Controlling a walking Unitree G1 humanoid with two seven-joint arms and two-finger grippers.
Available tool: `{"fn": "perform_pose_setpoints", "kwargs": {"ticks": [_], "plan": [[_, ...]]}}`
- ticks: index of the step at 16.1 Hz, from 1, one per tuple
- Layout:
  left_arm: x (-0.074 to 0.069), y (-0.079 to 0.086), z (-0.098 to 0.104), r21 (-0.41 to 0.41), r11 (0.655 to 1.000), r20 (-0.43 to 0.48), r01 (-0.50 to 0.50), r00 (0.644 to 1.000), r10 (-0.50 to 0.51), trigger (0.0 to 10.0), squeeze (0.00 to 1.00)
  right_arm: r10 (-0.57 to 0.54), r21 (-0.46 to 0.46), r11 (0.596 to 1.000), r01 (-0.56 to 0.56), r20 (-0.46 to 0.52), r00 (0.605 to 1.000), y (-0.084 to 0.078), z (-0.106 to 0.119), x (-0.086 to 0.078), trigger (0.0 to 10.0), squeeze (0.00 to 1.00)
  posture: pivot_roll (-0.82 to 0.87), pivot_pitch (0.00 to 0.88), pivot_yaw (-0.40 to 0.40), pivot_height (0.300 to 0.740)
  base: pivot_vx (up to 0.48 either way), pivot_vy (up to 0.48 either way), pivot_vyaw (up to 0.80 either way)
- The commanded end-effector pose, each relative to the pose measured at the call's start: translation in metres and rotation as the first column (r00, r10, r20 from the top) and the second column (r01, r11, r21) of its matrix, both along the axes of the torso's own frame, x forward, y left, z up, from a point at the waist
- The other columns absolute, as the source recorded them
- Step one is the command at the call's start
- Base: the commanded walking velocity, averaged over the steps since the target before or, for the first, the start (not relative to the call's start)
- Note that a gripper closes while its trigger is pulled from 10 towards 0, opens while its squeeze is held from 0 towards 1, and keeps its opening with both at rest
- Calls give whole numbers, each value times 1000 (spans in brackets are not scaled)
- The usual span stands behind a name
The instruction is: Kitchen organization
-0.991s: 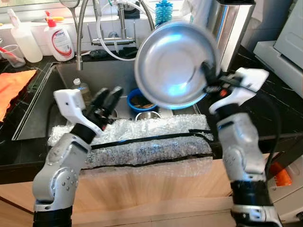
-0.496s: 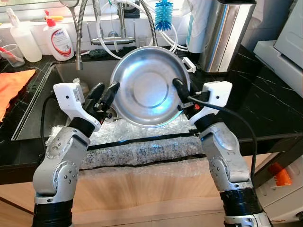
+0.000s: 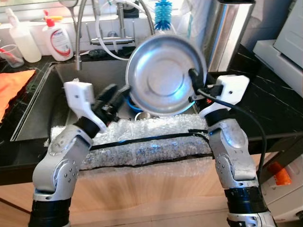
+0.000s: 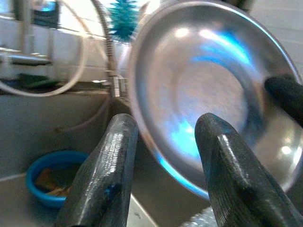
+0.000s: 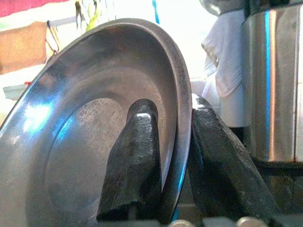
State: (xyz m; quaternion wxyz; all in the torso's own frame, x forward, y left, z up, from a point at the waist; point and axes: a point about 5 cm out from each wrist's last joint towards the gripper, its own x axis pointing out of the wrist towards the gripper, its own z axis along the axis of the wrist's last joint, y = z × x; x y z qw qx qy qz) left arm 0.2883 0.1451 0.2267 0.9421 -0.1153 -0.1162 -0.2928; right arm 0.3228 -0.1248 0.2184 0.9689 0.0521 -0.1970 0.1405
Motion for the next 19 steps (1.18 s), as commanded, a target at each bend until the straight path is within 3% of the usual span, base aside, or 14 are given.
{"fn": "perform_pose_setpoints", "kwargs": {"ticks": [1, 7, 8, 9, 10, 11, 12, 13, 16, 19], "plan": [[1, -4, 3, 34, 999, 4, 41, 999, -41, 10000, 0, 4, 18, 1000, -5, 72, 997, 2, 15, -4, 10000, 0, -47, 17, 54, 740, 0, 0, 0], [4, -3, 2, 63, 998, 15, 20, 1000, -21, 10000, 0, 45, 27, 998, -48, 89, 995, 9, 19, -6, 10000, 0, -38, 15, 52, 740, 0, 0, 0], [18, 15, 5, 43, 975, 55, -218, 975, 215, 10000, 0, 52, 28, 998, -54, 91, 994, 11, 20, -5, 10000, 0, -40, 16, 53, 740, 0, 0, 0], [22, 26, 7, 0, 954, 45, -300, 953, 299, 10000, 894, 52, 29, 998, -55, 91, 994, 11, 20, -5, 10000, 0, -41, 16, 51, 740, 0, 0, 0], [24, 30, 8, -13, 946, 45, -323, 945, 323, 10000, 894, 52, 29, 998, -55, 91, 995, 11, 20, -5, 10000, 0, -42, 17, 51, 740, 0, 0, 0], [24, 31, 10, -14, 953, 51, -302, 952, 303, 10000, 1000, 51, 28, 998, -54, 88, 995, 11, 19, -5, 10000, 0, -37, 19, 53, 740, 0, 0, 0], [23, 28, 8, 2, 960, 48, -280, 959, 279, 10000, 1000, 50, 27, 998, -53, 86, 995, 11, 19, -5, 10000, 0, -38, 21, 55, 740, 0, 0, 0], [22, 22, 5, 16, 969, 51, -245, 968, 244, 10000, 0, 53, 28, 998, -55, 85, 995, 12, 19, -6, 10000, 0, -38, 22, 58, 740, 0, 0, 0], [23, 10, 2, -8, 986, 29, -168, 985, 168, 10000, 0, 61, 25, 998, -64, 81, 995, 14, 17, -6, 10000, 0, -37, 26, 63, 740, 0, 0, 0], [24, 8, 4, 8, 989, 36, -148, 988, 147, 10000, 0, 64, 22, 998, -65, 78, 995, 14, 16, -7, 10000, 0, -39, 28, 69, 740, 0, 0, 0]]}}
